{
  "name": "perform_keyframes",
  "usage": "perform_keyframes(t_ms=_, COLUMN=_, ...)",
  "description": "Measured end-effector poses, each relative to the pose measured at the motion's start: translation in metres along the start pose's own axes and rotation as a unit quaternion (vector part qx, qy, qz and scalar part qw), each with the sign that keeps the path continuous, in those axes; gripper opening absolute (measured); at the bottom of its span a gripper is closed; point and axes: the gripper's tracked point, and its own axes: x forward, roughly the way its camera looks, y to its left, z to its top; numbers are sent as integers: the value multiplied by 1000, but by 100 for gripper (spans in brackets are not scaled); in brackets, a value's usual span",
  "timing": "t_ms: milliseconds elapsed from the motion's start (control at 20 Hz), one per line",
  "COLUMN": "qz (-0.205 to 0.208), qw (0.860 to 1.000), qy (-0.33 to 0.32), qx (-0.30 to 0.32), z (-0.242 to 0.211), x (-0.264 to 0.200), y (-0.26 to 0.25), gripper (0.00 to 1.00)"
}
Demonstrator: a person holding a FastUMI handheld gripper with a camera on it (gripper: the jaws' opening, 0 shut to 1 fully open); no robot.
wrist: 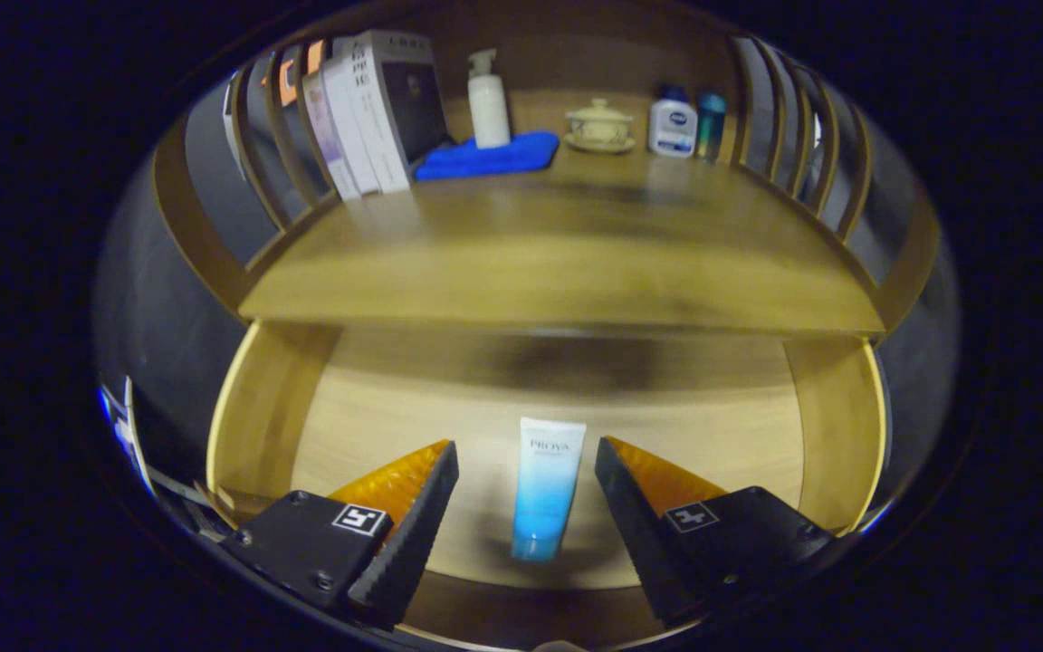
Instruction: Pull open the drawer, take out the items inside it, and place them on the countertop above the cabinet.
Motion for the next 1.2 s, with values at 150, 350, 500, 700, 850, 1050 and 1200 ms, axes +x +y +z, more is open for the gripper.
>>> perform_keyframes(t_ms=150, qz=9, qw=998, qy=51, qx=23, z=-20, x=10, y=5, gripper=96)
perform_keyframes(t_ms=350, qz=-11, qw=996, qy=81, qx=20, z=-30, x=15, y=-4, gripper=91)
perform_keyframes(t_ms=500, qz=-20, qw=995, qy=100, qx=22, z=-37, x=21, y=-6, gripper=84)
perform_keyframes(t_ms=700, qz=-32, qw=994, qy=104, qx=22, z=-39, x=24, y=-11, gripper=54)
perform_keyframes(t_ms=850, qz=-26, qw=995, qy=95, qx=19, z=-37, x=16, y=-12, gripper=45)
perform_keyframes(t_ms=1050, qz=-3, qw=997, qy=69, qx=21, z=-27, x=-14, y=-12, gripper=44)
perform_keyframes(t_ms=1200, qz=8, qw=999, qy=47, qx=21, z=-17, x=-42, y=-14, gripper=44)
